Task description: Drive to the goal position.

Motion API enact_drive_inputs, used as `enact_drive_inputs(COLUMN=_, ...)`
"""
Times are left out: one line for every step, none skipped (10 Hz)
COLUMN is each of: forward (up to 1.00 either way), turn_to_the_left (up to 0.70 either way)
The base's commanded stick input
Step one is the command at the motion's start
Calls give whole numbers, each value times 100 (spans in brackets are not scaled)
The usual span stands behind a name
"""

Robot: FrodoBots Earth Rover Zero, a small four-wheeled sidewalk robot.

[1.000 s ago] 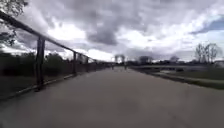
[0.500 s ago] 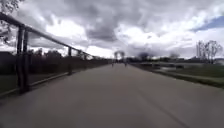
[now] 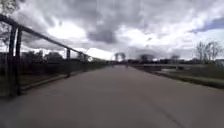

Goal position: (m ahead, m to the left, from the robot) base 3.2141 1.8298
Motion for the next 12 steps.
enact_drive_inputs(forward=100, turn_to_the_left=0)
enact_drive_inputs(forward=100, turn_to_the_left=0)
enact_drive_inputs(forward=100, turn_to_the_left=0)
enact_drive_inputs(forward=100, turn_to_the_left=0)
enact_drive_inputs(forward=100, turn_to_the_left=0)
enact_drive_inputs(forward=100, turn_to_the_left=0)
enact_drive_inputs(forward=100, turn_to_the_left=0)
enact_drive_inputs(forward=100, turn_to_the_left=0)
enact_drive_inputs(forward=100, turn_to_the_left=0)
enact_drive_inputs(forward=100, turn_to_the_left=0)
enact_drive_inputs(forward=100, turn_to_the_left=0)
enact_drive_inputs(forward=100, turn_to_the_left=0)
